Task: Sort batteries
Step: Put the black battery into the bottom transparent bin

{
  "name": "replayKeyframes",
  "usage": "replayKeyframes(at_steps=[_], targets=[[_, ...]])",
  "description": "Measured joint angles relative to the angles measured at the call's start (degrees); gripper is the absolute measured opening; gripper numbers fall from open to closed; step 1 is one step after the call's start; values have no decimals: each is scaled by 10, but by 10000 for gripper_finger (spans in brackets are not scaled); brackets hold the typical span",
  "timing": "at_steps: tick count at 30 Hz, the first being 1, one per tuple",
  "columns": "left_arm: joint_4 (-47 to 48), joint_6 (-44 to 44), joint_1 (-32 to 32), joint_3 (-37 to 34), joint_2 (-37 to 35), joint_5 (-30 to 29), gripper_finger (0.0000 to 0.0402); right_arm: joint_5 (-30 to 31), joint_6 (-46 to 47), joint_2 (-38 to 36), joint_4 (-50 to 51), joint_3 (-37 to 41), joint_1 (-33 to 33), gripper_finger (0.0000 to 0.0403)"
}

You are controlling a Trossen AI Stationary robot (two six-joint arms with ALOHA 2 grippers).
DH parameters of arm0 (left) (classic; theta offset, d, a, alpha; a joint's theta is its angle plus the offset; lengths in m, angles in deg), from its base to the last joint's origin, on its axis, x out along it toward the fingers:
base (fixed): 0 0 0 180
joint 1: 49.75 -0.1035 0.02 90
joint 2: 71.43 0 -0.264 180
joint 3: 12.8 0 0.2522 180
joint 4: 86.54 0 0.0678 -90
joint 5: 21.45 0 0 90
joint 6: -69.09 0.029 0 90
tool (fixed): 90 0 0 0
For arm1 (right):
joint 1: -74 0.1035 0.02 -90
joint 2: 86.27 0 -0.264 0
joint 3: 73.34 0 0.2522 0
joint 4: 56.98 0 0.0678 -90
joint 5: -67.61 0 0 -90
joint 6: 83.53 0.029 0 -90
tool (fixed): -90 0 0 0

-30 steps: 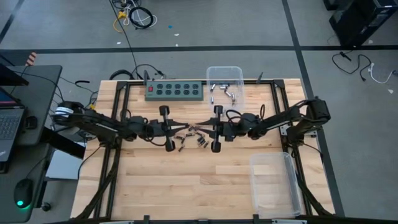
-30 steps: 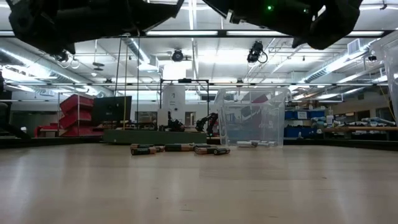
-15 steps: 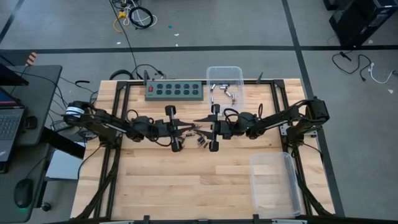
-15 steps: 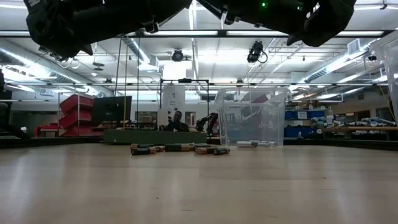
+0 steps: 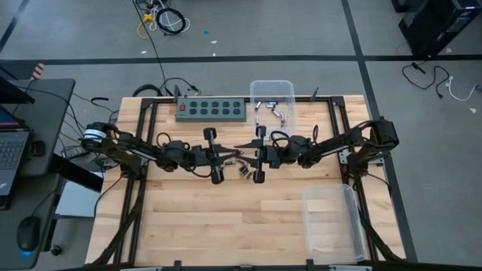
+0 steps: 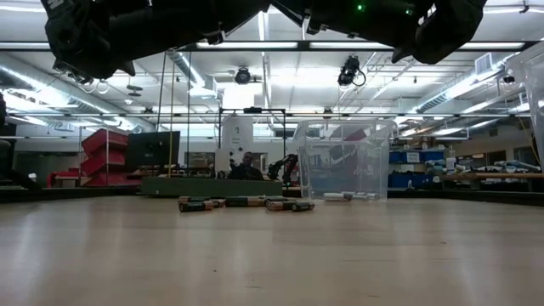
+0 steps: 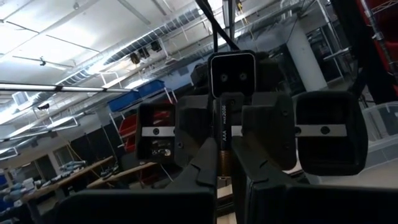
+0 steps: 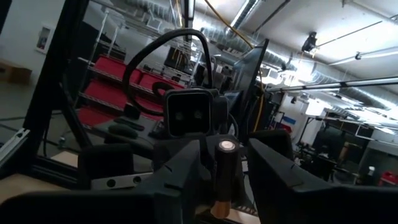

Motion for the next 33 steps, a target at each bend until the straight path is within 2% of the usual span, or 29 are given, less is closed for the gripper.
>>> replayKeyframes(at_steps=[5,11,16,20,23,29,33], targets=[[4,0,0,0,0,-6,9,-1,-5,0,0,0,0,92],[6,-2,0,0,0,-7,14,-2,-26,0,0,0,1,21],[13,-18,0,0,0,-19,50,2,-28,0,3,0,1,21],[19,-30,0,0,-1,-38,100,4,-28,0,4,1,1,21],[32,-31,0,0,-1,-74,139,10,-26,0,0,1,1,21],[73,-44,0,-1,0,-160,191,76,-24,-34,37,1,11,21],[111,-56,0,-1,0,-180,203,132,-4,-103,137,1,20,21]])
